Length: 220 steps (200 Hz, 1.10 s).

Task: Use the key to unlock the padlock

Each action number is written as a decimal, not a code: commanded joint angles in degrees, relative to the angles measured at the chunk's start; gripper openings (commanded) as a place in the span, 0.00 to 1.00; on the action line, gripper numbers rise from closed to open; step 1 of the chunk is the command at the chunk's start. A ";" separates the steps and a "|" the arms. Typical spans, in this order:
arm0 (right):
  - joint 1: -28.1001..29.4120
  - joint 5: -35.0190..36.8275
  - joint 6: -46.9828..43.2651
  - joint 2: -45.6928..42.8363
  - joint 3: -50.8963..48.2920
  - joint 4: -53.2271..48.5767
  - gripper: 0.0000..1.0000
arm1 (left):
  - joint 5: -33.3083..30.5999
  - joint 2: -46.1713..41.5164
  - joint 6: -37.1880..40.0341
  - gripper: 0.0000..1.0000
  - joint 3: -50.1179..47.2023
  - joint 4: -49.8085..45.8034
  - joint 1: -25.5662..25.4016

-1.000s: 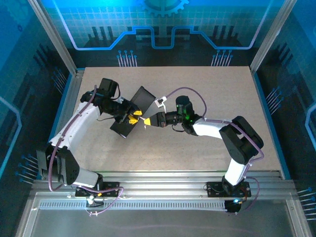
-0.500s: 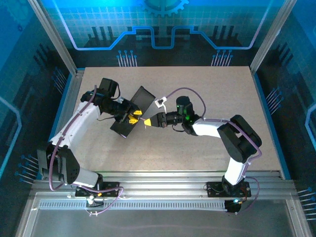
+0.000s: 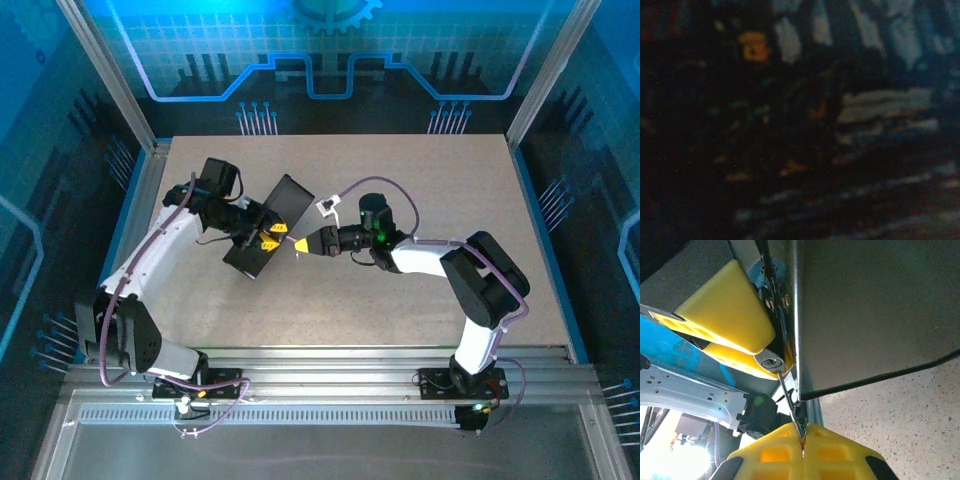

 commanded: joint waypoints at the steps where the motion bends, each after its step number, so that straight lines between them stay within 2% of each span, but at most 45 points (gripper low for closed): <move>1: 0.99 -0.41 -0.66 1.06 2.02 0.75 0.00 | 3.03 -0.91 1.79 0.00 1.10 2.52 0.77; 74: 1.27 0.01 -1.37 1.83 3.44 -1.78 0.00 | 3.06 -1.19 1.87 0.00 1.38 2.43 0.85; 220: 0.08 -0.14 0.05 1.01 1.80 1.79 0.00 | 2.79 -1.53 2.58 0.00 1.26 1.57 1.57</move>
